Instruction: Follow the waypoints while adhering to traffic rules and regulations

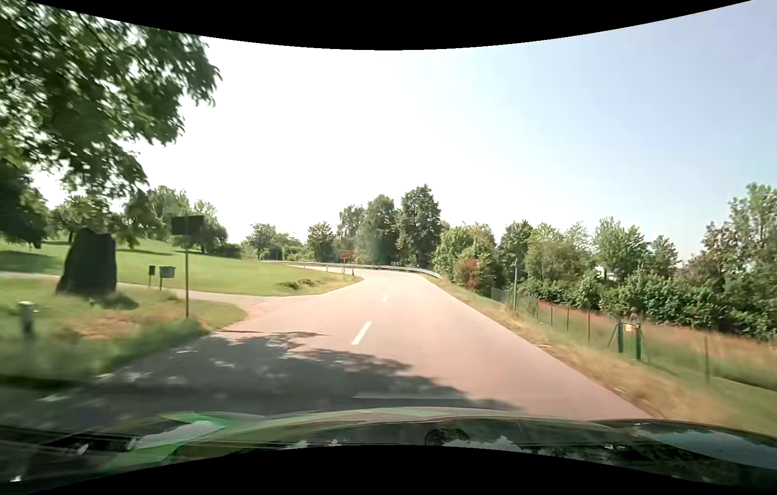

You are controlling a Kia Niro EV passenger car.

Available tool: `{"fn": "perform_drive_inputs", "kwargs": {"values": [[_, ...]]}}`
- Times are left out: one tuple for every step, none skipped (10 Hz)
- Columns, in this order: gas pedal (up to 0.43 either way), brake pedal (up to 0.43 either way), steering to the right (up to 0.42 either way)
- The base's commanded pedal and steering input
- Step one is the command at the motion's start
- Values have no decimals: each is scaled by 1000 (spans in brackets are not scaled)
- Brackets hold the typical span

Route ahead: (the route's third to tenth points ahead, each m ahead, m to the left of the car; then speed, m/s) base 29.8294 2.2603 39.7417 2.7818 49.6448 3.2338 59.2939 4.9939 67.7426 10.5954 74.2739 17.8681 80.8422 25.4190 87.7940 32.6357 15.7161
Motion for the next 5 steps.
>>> {"fn": "perform_drive_inputs", "kwargs": {"values": [[87,0,-1],[87,0,0],[79,0,0],[67,0,0],[47,0,0]]}}
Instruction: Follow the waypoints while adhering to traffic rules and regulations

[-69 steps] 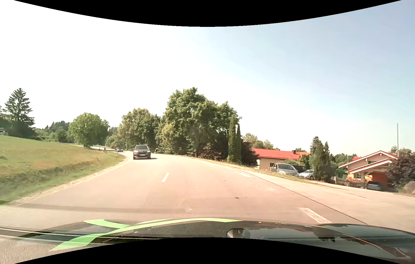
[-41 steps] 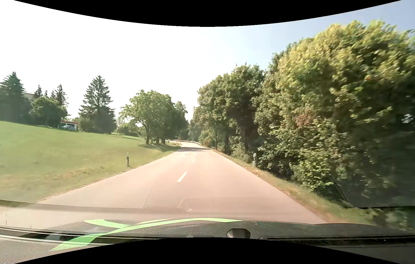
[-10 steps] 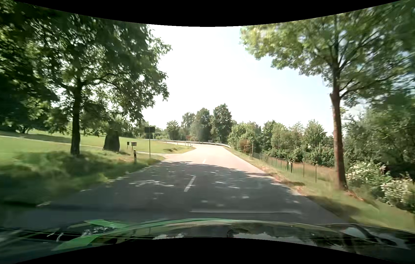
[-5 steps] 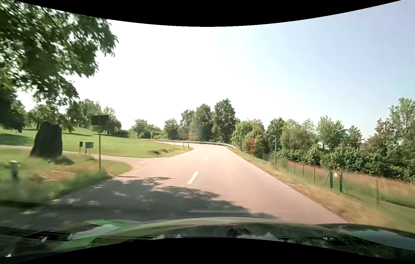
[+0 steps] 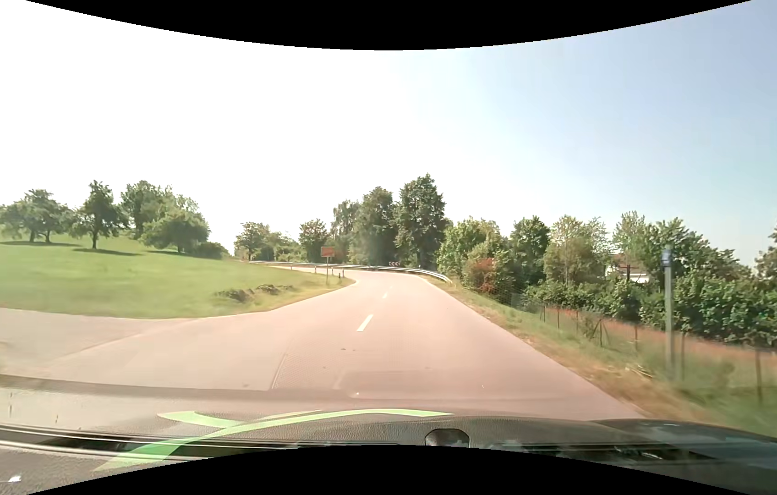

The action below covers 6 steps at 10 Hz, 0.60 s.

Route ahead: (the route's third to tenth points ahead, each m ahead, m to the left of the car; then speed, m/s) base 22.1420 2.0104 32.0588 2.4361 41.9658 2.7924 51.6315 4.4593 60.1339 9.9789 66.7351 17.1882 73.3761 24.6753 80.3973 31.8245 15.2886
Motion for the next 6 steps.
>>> {"fn": "perform_drive_inputs", "kwargs": {"values": [[0,0,0],[0,0,0],[0,0,0],[0,0,0],[0,0,0],[0,0,0]]}}
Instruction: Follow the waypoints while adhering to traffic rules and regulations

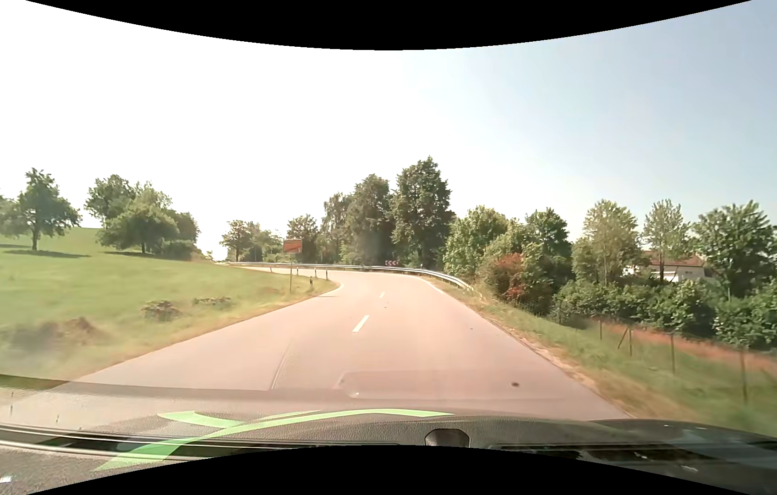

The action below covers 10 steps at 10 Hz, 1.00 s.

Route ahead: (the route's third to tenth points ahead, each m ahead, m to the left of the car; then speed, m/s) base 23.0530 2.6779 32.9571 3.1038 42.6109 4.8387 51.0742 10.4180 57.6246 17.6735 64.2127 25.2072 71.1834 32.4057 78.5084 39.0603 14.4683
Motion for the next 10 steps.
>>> {"fn": "perform_drive_inputs", "kwargs": {"values": [[0,0,0],[0,0,0],[0,0,0],[0,0,0],[0,0,0],[0,0,-1],[0,0,-3],[0,0,-6],[0,0,-10],[0,0,-13]]}}
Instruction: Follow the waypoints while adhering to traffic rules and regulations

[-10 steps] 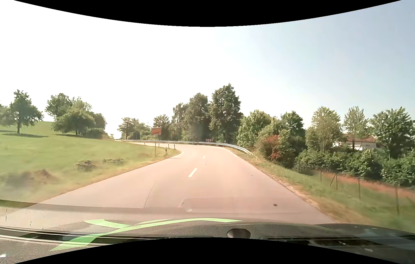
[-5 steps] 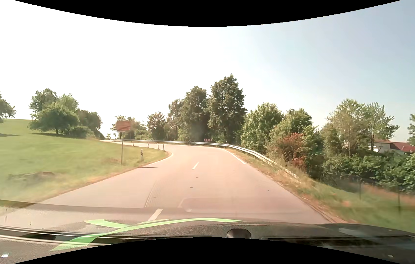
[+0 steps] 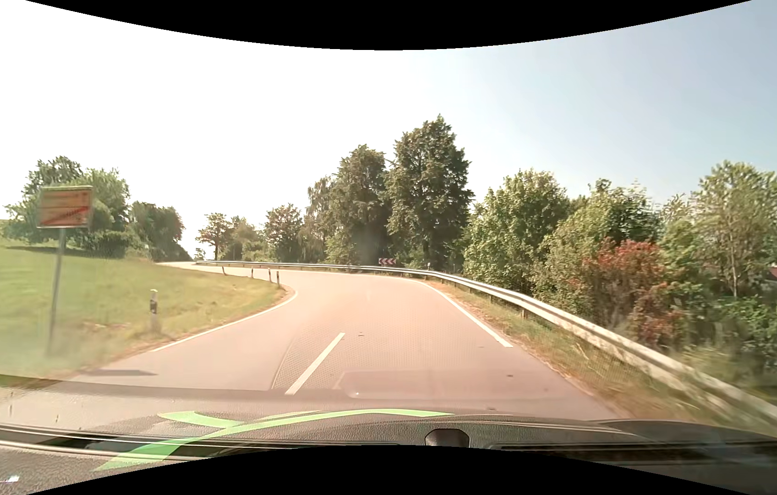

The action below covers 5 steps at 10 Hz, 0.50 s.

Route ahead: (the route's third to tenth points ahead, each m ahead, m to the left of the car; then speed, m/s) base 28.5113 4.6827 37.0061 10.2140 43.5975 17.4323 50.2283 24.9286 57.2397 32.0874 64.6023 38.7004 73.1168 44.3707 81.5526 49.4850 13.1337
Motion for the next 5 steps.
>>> {"fn": "perform_drive_inputs", "kwargs": {"values": [[0,0,-19],[0,0,-21],[0,0,-21],[0,0,-25],[0,0,-30]]}}
